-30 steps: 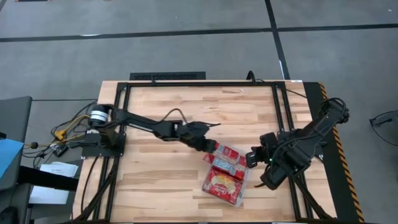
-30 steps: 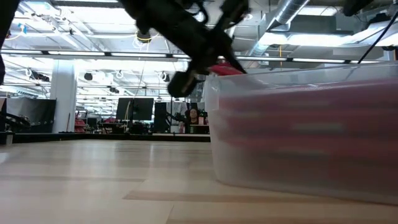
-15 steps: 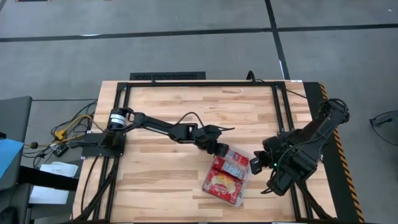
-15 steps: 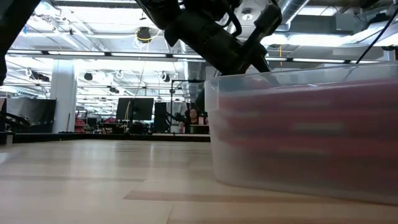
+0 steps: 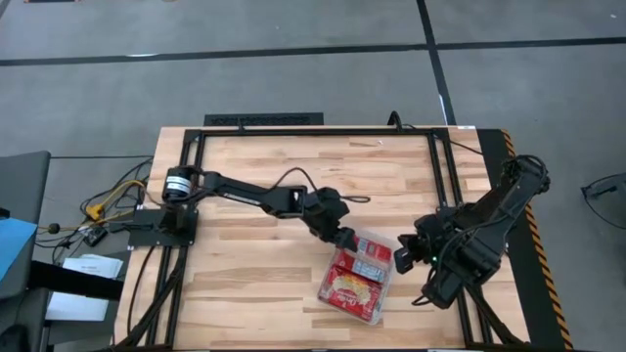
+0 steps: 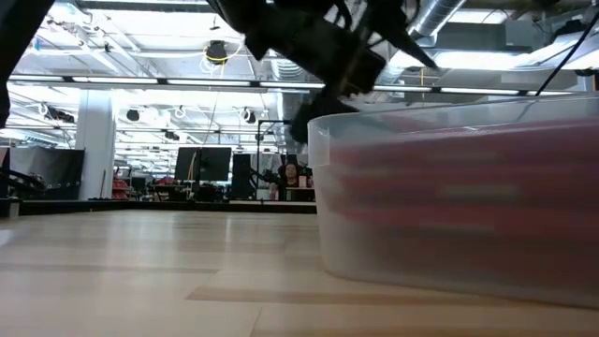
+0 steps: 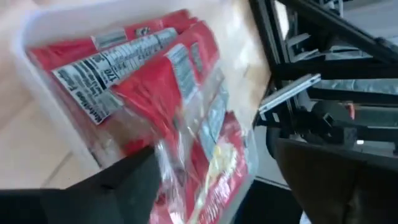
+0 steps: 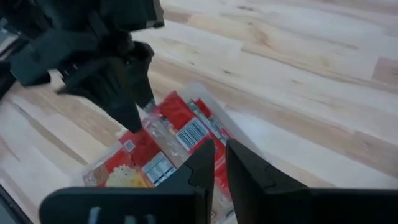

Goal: Sort popcorn bags into baskets
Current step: Put the red popcorn bag into the transparent bin, then return to Home Position

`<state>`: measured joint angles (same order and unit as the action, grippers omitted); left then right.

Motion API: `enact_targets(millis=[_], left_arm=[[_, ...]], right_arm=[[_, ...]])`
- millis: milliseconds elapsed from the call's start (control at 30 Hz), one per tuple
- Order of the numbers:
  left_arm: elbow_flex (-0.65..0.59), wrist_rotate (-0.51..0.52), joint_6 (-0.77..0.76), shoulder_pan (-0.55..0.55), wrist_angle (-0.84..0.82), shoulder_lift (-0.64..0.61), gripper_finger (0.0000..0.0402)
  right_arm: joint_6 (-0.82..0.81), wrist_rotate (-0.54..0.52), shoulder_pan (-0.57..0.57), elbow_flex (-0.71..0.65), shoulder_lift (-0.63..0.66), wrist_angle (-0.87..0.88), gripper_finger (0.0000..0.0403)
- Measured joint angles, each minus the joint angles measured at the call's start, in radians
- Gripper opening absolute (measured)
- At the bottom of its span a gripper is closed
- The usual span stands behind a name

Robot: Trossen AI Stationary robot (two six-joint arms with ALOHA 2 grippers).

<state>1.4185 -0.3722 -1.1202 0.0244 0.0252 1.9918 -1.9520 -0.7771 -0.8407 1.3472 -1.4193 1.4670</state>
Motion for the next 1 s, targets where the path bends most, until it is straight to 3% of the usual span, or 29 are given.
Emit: enact_targets(millis=[267, 400, 533, 633, 767, 867, 933, 1000], left_arm=[[0.001, 0.044, 0.148, -0.033, -0.239, -0.116, 0.0326], [-0.001, 0.018, 0.299, -0.024, -0.319, -0.205, 0.0327], [-0.001, -0.009, 0.527, 0.06, -0.336, -0.384, 0.0328], [-0.001, 0.019, 0.66, 0.133, -0.333, -0.538, 0.0328], [0.0, 0.108, 0.806, 0.195, -0.322, -0.739, 0.0328], [0.0, 0.118, 0.829, 0.23, -0.325, -0.874, 0.0328], [0.001, 0.117, 0.844, 0.262, -0.321, -0.944, 0.0328], [0.0, 0.04, 0.935, 0.282, -0.331, -1.005, 0.0328]], right_arm=[[0.023, -0.053, 0.012, 0.0, 0.0, 0.003, 0.0067], [0.076, -0.177, 0.0, 0.0, 0.0, -0.053, 0.0067], [0.347, -0.459, -0.048, 0.0, -0.01, -0.302, 0.0067], [0.571, -0.581, -0.057, 0.009, 0.005, -0.44, 0.0064], [0.916, -0.604, -0.042, 0.105, 0.04, -0.502, 0.0059], [1.156, -0.554, -0.021, 0.178, 0.058, -0.506, 0.0058], [1.186, -0.569, -0.02, 0.22, 0.073, -0.561, 0.0058], [1.205, -0.626, -0.012, 0.25, 0.087, -0.642, 0.0058]])
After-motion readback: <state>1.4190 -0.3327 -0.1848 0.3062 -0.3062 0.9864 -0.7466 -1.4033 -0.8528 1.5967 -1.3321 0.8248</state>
